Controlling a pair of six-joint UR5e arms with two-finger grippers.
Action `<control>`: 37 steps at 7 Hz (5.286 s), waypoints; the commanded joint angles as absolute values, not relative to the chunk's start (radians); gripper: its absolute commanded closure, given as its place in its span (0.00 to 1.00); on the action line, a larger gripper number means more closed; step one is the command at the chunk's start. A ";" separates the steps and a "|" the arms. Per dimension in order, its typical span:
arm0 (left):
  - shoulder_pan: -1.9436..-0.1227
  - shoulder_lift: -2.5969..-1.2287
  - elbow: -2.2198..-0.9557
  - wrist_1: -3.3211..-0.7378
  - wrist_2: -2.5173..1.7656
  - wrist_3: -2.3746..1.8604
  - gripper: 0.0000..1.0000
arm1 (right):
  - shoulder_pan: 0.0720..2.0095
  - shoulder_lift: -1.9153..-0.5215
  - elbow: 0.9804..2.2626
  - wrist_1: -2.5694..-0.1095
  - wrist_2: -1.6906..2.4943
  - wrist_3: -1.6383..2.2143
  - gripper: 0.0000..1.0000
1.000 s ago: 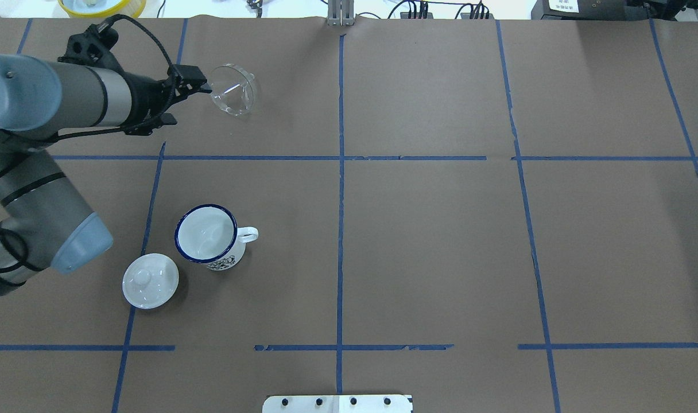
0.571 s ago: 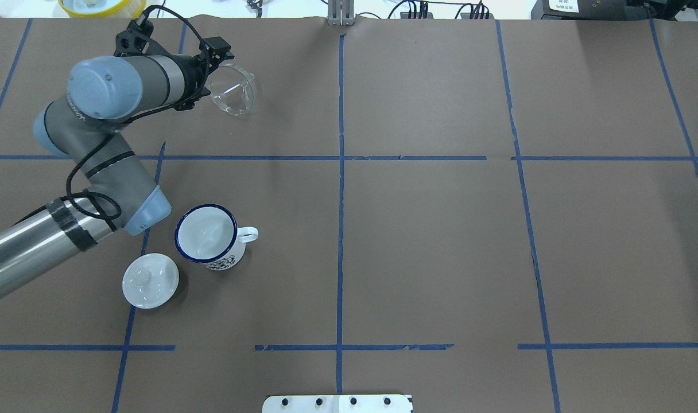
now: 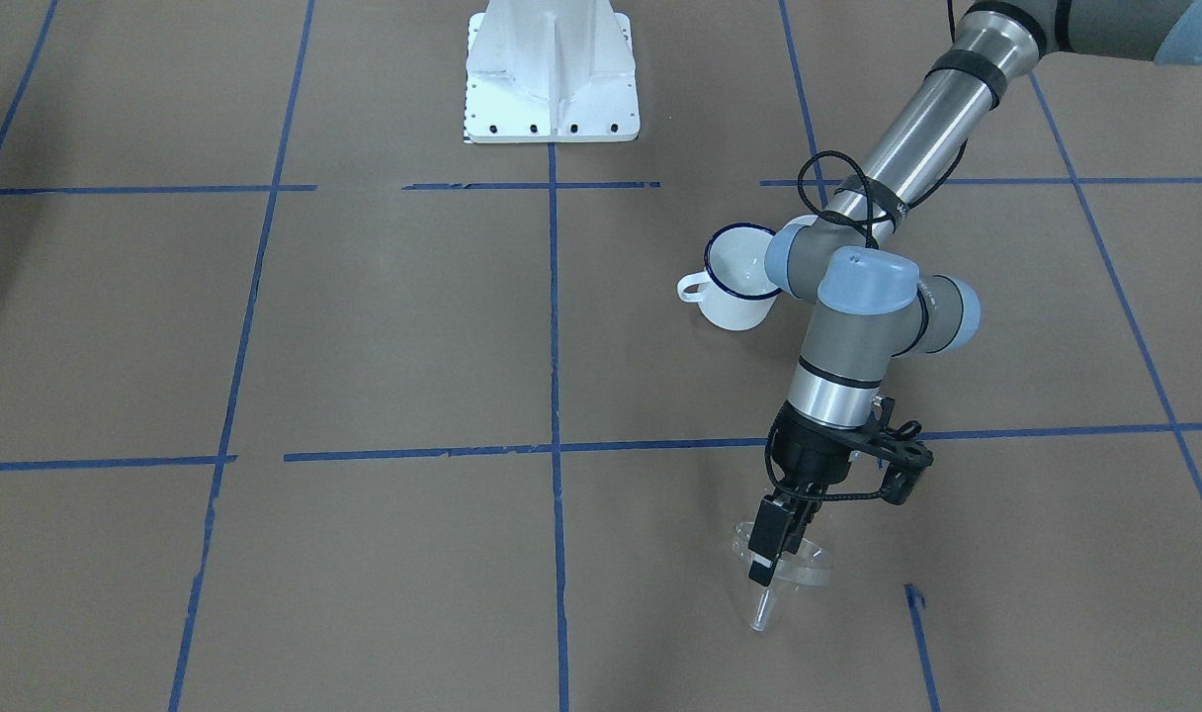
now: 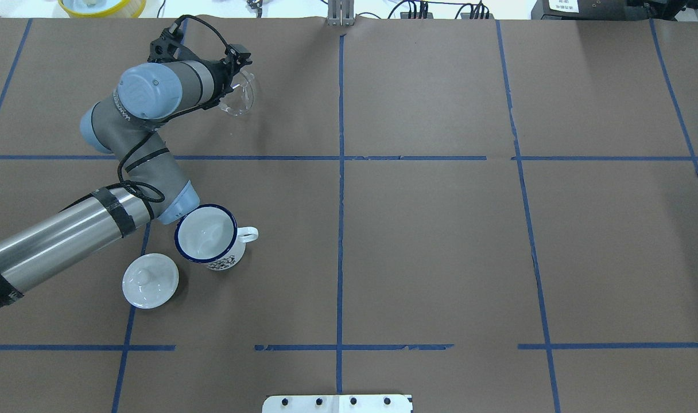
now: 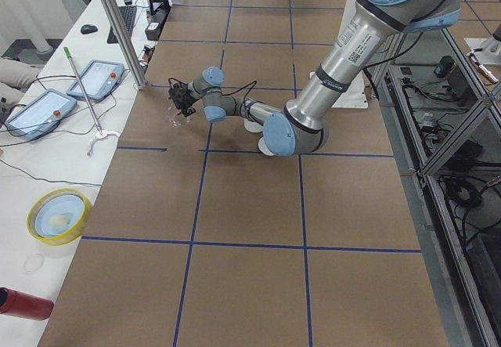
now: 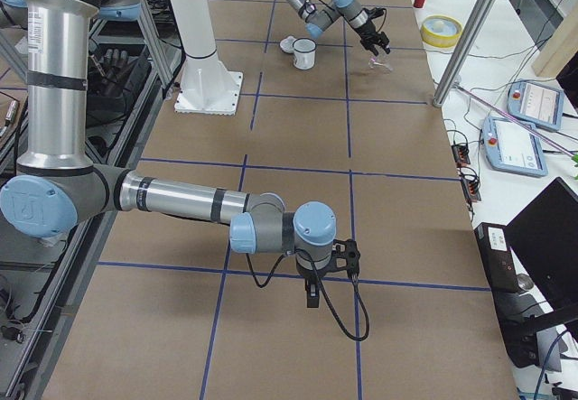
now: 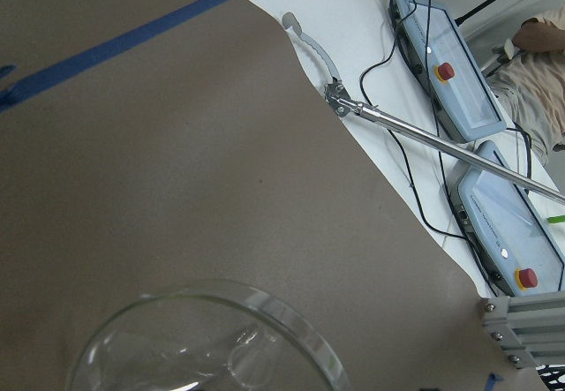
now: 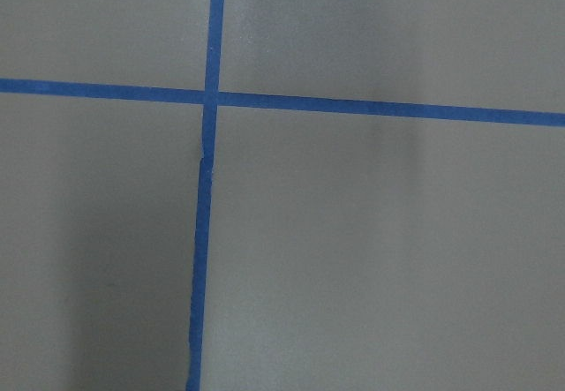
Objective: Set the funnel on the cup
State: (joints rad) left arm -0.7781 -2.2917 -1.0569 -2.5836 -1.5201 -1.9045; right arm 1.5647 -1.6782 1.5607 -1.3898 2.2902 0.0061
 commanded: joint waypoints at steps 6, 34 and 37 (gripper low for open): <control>-0.827 -2.261 -1.389 -2.396 -1.633 -1.816 1.00 | 1.565 -1.678 1.560 -1.390 2.290 0.006 0.00; -0.881 -1.862 -2.002 -1.470 -2.080 -0.607 0.00 | 1.565 -1.678 1.560 -1.390 2.290 0.006 0.00; -1.278 -1.550 -1.950 -1.589 -2.236 -0.107 0.00 | 1.565 -1.678 1.560 -1.390 2.290 0.006 0.00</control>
